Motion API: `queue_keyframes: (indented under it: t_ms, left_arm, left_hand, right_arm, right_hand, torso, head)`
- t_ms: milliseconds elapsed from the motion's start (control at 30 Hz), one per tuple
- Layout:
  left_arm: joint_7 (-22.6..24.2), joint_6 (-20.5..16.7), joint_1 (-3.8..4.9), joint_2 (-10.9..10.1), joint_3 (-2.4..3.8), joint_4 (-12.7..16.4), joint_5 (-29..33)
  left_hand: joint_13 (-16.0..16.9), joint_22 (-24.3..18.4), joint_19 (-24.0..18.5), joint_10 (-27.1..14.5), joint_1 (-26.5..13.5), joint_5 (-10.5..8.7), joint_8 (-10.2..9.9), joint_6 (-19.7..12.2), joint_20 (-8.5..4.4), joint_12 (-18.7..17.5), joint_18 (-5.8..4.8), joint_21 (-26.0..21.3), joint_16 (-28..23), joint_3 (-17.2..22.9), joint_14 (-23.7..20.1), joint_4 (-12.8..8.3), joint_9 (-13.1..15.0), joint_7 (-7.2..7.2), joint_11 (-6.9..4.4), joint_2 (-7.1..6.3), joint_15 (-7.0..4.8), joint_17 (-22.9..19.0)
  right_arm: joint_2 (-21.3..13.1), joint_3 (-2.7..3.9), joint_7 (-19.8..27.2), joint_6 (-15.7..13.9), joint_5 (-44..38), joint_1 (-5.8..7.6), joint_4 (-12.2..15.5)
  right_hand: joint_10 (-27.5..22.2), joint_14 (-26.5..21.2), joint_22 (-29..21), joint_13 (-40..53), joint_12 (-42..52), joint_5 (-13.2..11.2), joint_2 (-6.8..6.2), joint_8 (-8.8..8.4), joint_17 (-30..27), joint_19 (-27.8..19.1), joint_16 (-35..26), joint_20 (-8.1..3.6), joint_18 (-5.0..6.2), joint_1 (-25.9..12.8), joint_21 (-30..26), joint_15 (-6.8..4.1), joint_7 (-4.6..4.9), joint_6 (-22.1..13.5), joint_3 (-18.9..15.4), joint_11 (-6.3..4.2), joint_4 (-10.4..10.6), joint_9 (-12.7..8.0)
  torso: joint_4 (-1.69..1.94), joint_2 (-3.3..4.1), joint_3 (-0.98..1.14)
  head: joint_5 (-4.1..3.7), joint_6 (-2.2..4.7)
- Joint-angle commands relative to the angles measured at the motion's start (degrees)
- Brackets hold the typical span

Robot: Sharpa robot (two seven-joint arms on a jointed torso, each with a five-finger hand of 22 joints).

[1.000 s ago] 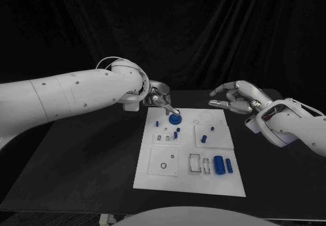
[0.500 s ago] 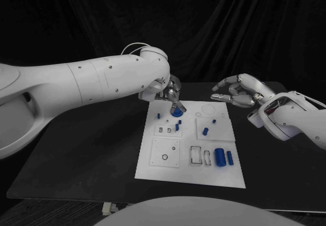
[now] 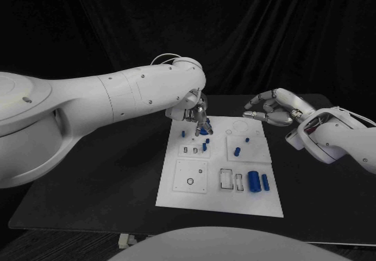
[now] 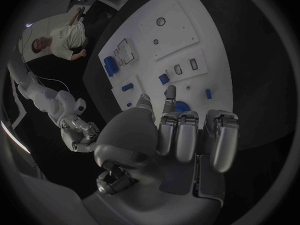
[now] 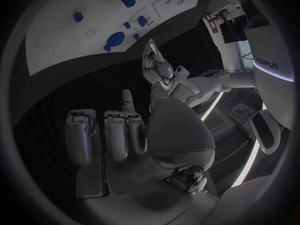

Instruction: Assemble the parts on the task board

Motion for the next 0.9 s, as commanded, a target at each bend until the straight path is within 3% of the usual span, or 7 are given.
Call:
queue_keyframes:
  t_ms: [33,200,400,633,900]
  left_arm:
    - [-4.9,2.05,-0.33,0.53,0.07,-0.6,4.33]
    - [-5.33,1.81,-1.05,0.94,0.07,-1.09,4.71]
    - [-5.0,1.0,-1.71,1.52,0.07,-1.6,4.83]
    - [-5.13,0.16,-2.78,2.23,0.07,-2.37,4.87]
    - [-4.98,-1.22,-3.75,2.93,0.07,-3.67,4.87]
  left_hand:
    - [14.94,15.07,6.02,6.07,0.38,-0.02,-0.37,0.45,-0.26,-0.19,-0.34,0.17,0.14,0.43,6.06,-0.01,0.13,-0.06,-0.09,-0.29,-0.18,15.07]
    - [14.94,15.07,6.02,6.07,-0.24,-0.1,-0.76,0.8,-0.32,-0.19,-0.34,0.17,0.14,0.83,6.06,0.24,0.38,-0.09,-0.15,-0.06,-0.25,15.07]
    - [14.94,15.07,6.02,6.07,-0.47,0.15,-1.08,0.82,-0.35,-0.19,-0.34,0.17,0.14,1.14,6.06,0.3,0.49,-0.1,-0.16,0.1,-0.27,15.07]
    - [14.94,15.07,6.02,6.07,-0.34,0.64,-1.48,0.9,-0.38,-0.19,-0.34,0.17,0.14,1.73,6.06,-0.02,0.71,-0.14,-0.18,0.12,-0.29,15.07]
    - [14.94,15.07,6.02,6.07,0.1,1.34,-2.25,0.86,-0.42,-0.19,-0.34,0.17,0.14,2.72,6.06,-0.73,1.03,-0.1,-0.18,-0.07,-0.32,15.07]
  right_arm:
    - [-0.08,0.04,-2.03,1.09,0.06,-0.13,0.02]
    - [0.03,0.04,-2.41,1.43,0.06,-0.14,-0.03]
    - [0.19,0.04,-2.8,1.91,0.06,-0.14,-0.18]
    - [0.2,0.04,-3.15,2.28,0.06,-0.14,-0.27]
    - [0.13,0.04,-3.43,2.64,0.06,-0.23,-0.35]
  right_hand:
    - [5.86,6.17,14.77,15.09,0.15,0.14,0.25,0.37,15.09,5.56,0.15,0.27,-0.22,0.21,0.12,0.37,0.04,0.25,-0.34,0.36,-0.04,0.06]
    - [5.86,6.17,14.75,15.09,0.15,0.16,0.29,0.43,15.09,5.52,0.15,0.29,-0.2,0.26,0.06,0.4,0.05,0.33,-0.36,0.4,-0.07,0.08]
    - [5.86,6.17,14.75,15.09,0.15,0.16,0.29,0.43,15.09,5.52,0.15,0.29,-0.2,0.26,0.06,0.4,0.05,0.33,-0.36,0.4,-0.07,0.08]
    - [5.86,6.17,14.74,15.09,0.15,0.43,0.47,0.52,15.09,5.52,0.15,0.34,-0.2,0.4,0.05,0.47,0.09,0.47,-0.38,0.48,-0.12,0.13]
    - [5.86,6.17,14.75,15.09,0.15,0.67,0.56,0.58,15.09,5.53,0.15,0.38,-0.21,0.49,0.08,0.52,0.11,0.54,-0.42,0.54,-0.14,0.16]
  torso:
    - [-0.02,-0.01,0.04]
    - [-0.14,-0.06,0.04]
    - [0.01,-0.16,0.03]
    - [-0.02,-0.14,0.01]
    - [-0.05,-0.11,0.01]
  head:
    - [0.13,0.01]
    - [0.12,0.01]
    - [0.08,0.01]
    - [-0.26,0.01]
    - [-0.11,0.01]
